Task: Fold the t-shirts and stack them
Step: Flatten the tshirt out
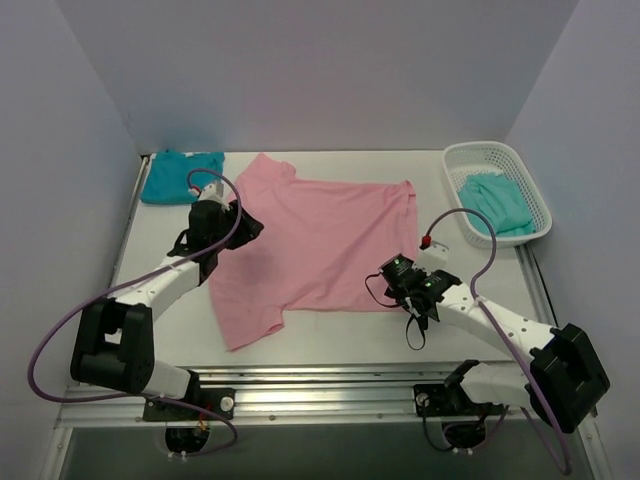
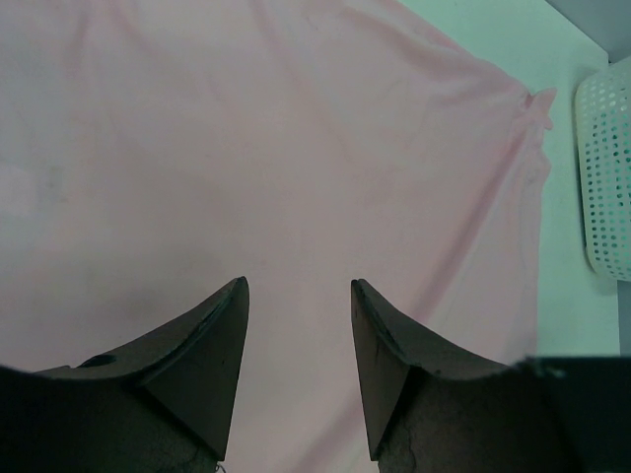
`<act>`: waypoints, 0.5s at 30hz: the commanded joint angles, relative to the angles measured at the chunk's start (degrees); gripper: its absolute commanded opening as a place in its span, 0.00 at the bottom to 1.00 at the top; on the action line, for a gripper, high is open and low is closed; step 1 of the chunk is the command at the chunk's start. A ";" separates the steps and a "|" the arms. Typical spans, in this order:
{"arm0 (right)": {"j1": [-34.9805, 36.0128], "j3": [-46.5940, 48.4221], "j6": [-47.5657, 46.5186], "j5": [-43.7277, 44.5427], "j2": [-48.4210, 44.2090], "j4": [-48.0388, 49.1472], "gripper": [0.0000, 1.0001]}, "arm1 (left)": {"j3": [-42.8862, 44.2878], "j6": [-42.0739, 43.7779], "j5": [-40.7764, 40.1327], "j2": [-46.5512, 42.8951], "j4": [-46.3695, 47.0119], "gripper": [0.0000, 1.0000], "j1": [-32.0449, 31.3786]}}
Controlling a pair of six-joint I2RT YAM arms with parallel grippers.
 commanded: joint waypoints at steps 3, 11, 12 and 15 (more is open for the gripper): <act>-1.63 -1.21 2.21 1.30 2.15 -0.76 0.62 | -2.48 0.62 -0.92 -0.67 5.59 0.55 -0.52; -11.30 -5.17 -3.94 -9.08 6.37 10.84 0.59 | -3.45 0.62 0.31 2.49 8.49 0.54 -0.61; -12.00 -5.17 -4.21 -9.26 6.37 10.94 0.59 | -3.37 0.71 0.13 2.67 8.67 0.54 -0.61; -12.71 -3.95 -5.17 -9.00 6.98 11.03 0.55 | -3.19 0.80 0.13 3.54 9.02 0.54 -0.61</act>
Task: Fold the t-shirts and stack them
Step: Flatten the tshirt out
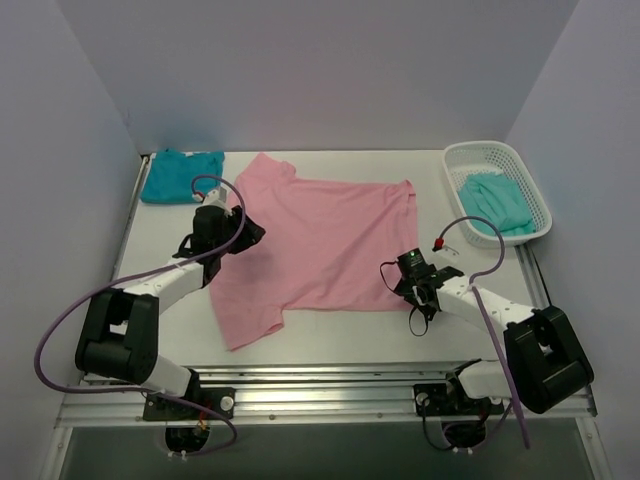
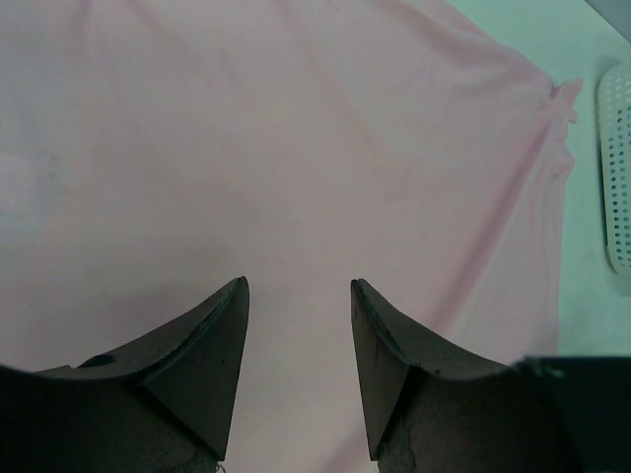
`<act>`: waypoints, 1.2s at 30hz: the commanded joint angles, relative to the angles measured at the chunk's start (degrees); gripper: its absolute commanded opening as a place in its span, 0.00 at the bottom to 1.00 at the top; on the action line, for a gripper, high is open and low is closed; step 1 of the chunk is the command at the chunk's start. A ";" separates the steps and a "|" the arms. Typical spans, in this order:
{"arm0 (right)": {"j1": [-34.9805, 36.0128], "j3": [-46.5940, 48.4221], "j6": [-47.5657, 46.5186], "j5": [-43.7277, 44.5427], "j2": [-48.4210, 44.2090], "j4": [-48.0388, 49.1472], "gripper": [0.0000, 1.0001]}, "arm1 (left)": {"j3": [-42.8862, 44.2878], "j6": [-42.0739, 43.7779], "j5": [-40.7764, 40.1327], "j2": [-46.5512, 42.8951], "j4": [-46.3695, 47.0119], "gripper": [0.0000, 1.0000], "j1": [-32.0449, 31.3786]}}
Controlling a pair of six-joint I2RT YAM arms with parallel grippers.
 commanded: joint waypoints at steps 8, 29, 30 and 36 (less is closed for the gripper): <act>-0.69 2.58 -3.08 -0.65 1.09 0.69 0.34 | 0.81 0.77 0.57 2.79 4.72 0.54 -0.15; -0.16 4.34 7.80 8.31 -17.71 -22.14 0.00 | -1.73 -1.07 -2.33 0.86 5.16 0.54 -0.15; -0.07 4.25 8.51 8.49 -19.72 -23.29 0.00 | -1.82 -1.24 -2.42 0.60 5.24 0.54 -0.15; 2.82 4.25 15.35 10.42 -21.77 -29.10 0.00 | -2.17 -1.95 -2.77 -0.28 4.98 0.54 -0.15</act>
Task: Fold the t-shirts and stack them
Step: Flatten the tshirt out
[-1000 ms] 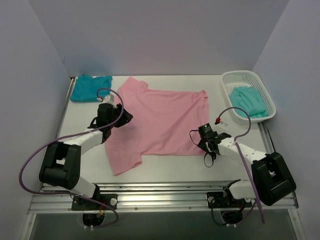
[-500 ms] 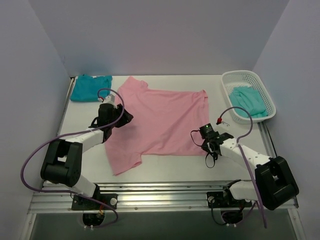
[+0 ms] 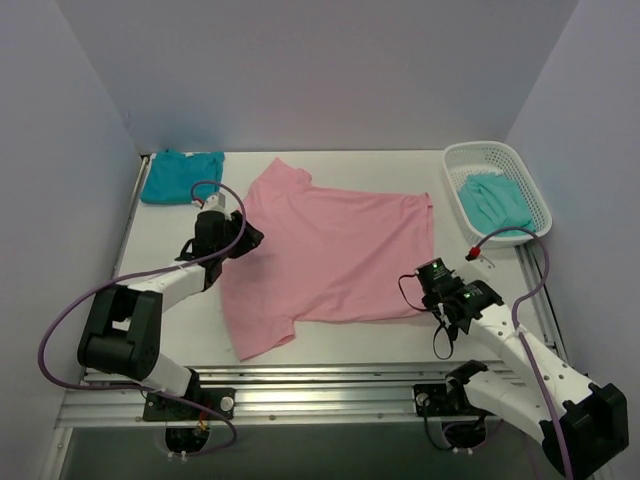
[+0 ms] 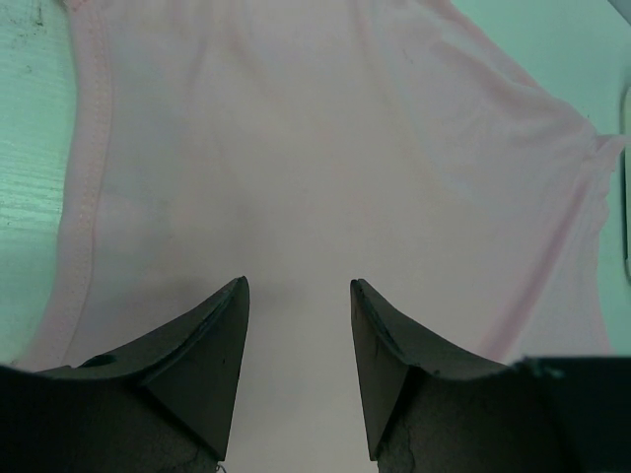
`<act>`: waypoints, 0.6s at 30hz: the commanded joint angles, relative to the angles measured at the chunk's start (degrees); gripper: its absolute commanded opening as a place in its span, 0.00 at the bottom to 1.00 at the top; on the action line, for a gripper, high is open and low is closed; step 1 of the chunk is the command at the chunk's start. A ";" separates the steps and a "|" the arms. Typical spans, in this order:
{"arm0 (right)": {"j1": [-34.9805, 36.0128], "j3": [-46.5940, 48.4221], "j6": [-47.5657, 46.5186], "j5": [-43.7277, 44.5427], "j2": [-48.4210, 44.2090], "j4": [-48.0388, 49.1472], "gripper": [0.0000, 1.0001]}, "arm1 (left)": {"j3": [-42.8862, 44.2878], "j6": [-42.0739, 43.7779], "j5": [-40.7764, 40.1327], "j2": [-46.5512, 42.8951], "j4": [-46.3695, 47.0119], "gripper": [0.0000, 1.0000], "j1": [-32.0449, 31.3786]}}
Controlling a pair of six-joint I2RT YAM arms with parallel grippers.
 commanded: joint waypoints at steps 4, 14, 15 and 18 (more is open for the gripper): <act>4.56 2.31 10.52 3.98 3.18 -10.45 0.00 | -0.76 -1.14 -2.16 -4.13 1.70 0.54 -0.15; 8.87 7.58 11.75 8.36 2.49 -15.63 0.73 | -1.02 -0.62 -3.92 -12.74 -4.88 0.54 -1.03; 8.88 9.15 11.49 9.85 1.09 -16.25 0.73 | -1.28 -0.61 -6.18 -14.15 -5.85 0.54 -1.21; 8.88 10.48 9.30 10.65 -1.11 -15.56 0.73 | -2.51 -1.31 -11.01 -21.26 -11.99 0.54 -2.17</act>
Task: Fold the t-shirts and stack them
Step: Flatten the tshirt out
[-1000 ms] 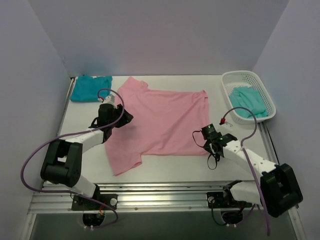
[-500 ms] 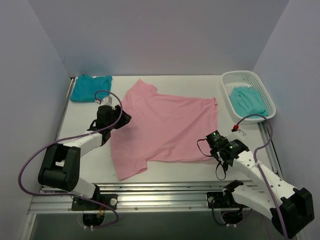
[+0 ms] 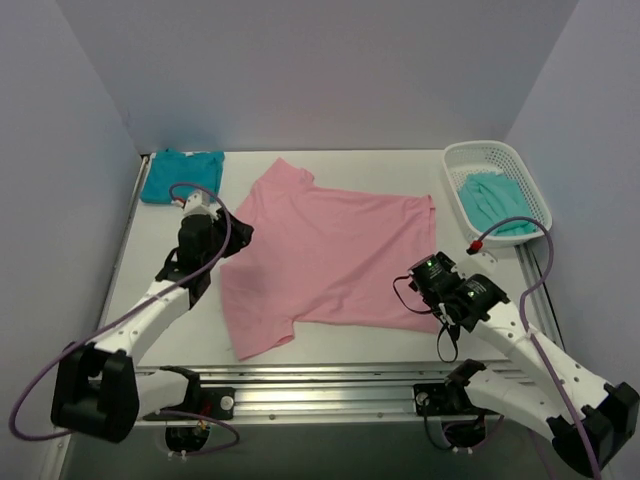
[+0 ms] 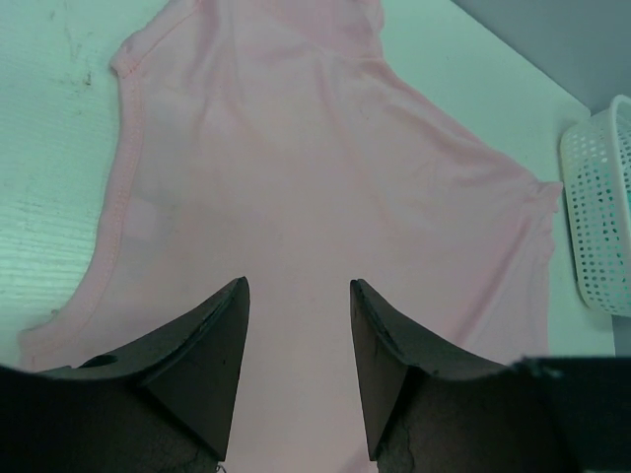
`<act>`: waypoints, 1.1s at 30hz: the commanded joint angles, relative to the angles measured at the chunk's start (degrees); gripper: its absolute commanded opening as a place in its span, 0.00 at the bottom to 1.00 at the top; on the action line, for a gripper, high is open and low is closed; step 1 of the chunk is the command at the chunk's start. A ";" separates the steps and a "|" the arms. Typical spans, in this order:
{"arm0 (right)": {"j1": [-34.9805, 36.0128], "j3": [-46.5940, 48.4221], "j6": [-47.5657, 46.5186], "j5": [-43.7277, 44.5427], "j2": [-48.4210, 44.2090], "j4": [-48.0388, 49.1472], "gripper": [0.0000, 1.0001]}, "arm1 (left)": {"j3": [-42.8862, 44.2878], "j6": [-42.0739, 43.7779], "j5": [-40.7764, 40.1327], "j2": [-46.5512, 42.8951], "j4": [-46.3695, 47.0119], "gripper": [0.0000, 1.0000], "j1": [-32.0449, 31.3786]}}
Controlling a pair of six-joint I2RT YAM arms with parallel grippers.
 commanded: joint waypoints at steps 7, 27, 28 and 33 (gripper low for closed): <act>0.29 -0.45 -12.85 -0.12 -2.06 23.70 0.70 | -2.31 -0.17 -6.75 -8.62 -4.31 0.57 -2.05; -24.39 22.38 -30.90 -22.62 50.05 62.63 0.69 | 34.51 2.04 14.44 42.19 8.02 0.49 2.52; -25.02 24.48 -31.07 -23.85 53.37 62.55 0.69 | 36.09 2.13 14.62 42.73 7.58 0.49 2.70; -28.10 29.15 -30.98 -25.44 60.95 63.33 0.68 | 38.73 3.53 13.83 44.75 6.08 0.50 3.05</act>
